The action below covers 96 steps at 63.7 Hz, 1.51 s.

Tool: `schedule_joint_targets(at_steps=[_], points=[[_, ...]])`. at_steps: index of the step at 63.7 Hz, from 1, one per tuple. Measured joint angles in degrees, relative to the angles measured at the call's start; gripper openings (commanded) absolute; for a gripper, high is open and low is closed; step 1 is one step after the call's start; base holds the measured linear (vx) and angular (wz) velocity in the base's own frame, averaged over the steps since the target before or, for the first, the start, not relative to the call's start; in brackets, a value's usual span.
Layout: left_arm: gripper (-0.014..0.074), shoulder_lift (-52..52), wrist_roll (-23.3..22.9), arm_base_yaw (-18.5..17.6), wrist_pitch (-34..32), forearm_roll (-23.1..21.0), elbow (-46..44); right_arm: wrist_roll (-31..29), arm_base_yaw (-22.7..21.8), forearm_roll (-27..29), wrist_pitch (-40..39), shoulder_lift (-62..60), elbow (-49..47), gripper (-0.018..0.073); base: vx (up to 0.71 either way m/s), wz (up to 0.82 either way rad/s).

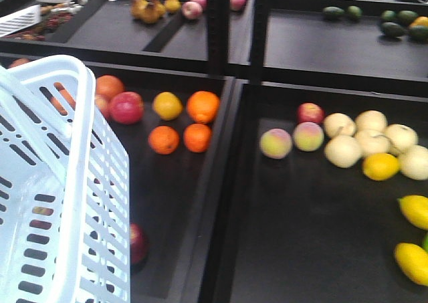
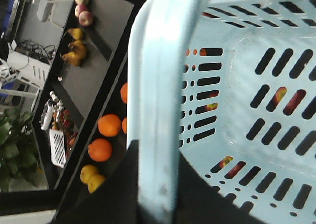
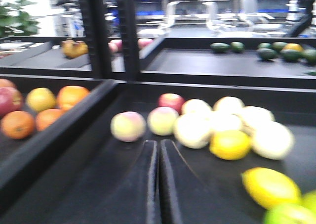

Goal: Pick three apples into basket with both arms
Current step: 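Turn the base away from the table holding the basket in the left gripper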

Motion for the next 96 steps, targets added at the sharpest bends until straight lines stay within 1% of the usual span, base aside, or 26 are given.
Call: schedule_joint_targets(at_steps=[30,96], points=[[-0.0006,0.0,0.0,0.0,0.1,0.0,0.0,0.0,0.0,0.0,0.0,0.0,0.0,-0.0009,-0.08,0.53],[-0.0006,0.0,0.0,0.0,0.29,0.0,0.0,0.0,0.0,0.0,0.0,0.0,0.0,-0.0009,-0.06,0.43]])
